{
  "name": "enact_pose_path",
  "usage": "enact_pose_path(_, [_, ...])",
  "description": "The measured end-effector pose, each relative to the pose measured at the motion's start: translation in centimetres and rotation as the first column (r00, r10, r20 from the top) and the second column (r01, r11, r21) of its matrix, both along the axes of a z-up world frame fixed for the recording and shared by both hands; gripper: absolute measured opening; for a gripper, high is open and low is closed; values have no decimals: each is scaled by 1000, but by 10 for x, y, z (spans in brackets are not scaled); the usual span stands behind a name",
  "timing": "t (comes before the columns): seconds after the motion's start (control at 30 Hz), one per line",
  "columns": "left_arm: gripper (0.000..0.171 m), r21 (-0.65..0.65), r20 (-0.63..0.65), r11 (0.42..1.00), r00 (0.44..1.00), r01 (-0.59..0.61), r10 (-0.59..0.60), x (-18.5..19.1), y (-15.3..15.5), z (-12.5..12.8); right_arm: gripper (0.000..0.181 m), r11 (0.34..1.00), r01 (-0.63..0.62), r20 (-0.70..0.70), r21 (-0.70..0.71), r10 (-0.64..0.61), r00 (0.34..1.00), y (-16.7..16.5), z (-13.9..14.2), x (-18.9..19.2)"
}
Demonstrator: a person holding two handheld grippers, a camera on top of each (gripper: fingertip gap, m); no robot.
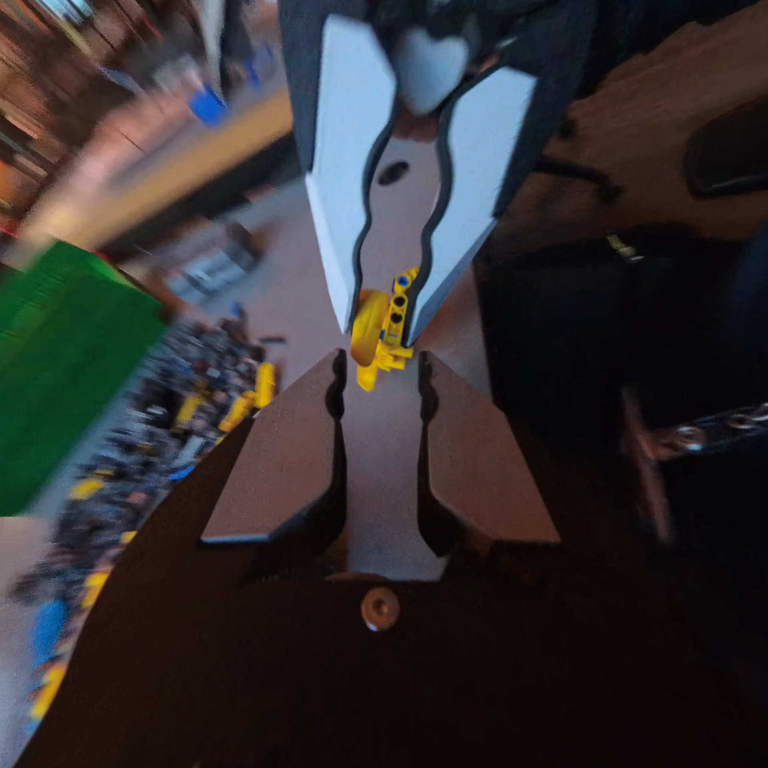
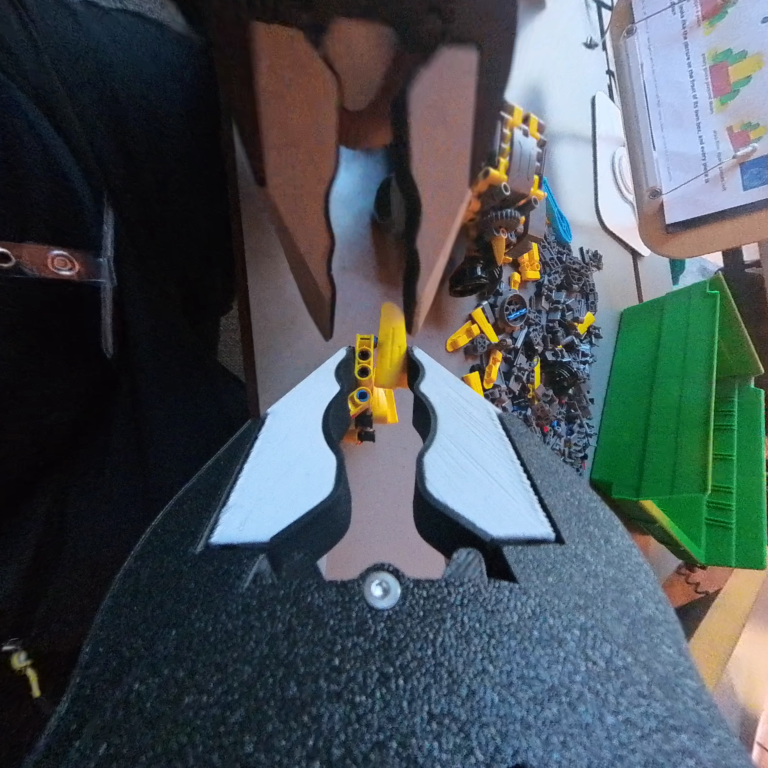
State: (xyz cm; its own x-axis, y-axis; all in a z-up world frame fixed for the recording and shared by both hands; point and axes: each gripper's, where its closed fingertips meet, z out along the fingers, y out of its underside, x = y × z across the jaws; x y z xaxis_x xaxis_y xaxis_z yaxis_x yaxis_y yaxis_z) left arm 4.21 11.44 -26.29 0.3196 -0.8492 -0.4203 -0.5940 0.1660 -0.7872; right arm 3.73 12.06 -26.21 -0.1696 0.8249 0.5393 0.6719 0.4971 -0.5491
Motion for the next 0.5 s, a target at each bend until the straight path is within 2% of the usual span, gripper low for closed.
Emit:
enact_pose_path(0.07, [28, 224, -29, 974, 999, -25, 32, 1, -1, 7, 24, 1000, 6, 18, 11, -6, 1000, 2, -4, 1])
enact_pose_path(0.1, [17, 267, -59, 963, 998, -19, 36, 1, -2, 5, 24, 1000, 6, 23, 13, -6, 1000, 3, -6, 0])
enact_pose_path(0.4, [30, 199, -65, 978, 995, -60, 75, 1, 4, -10, 24, 1000, -14, 28, 6, 14, 999, -2, -5, -1])
enact_pose_path(0.5, [29, 196, -61, 978, 995, -69, 83, 2, 4, -13, 24, 1000, -15, 44, 11, 14, 999, -2, -9, 0])
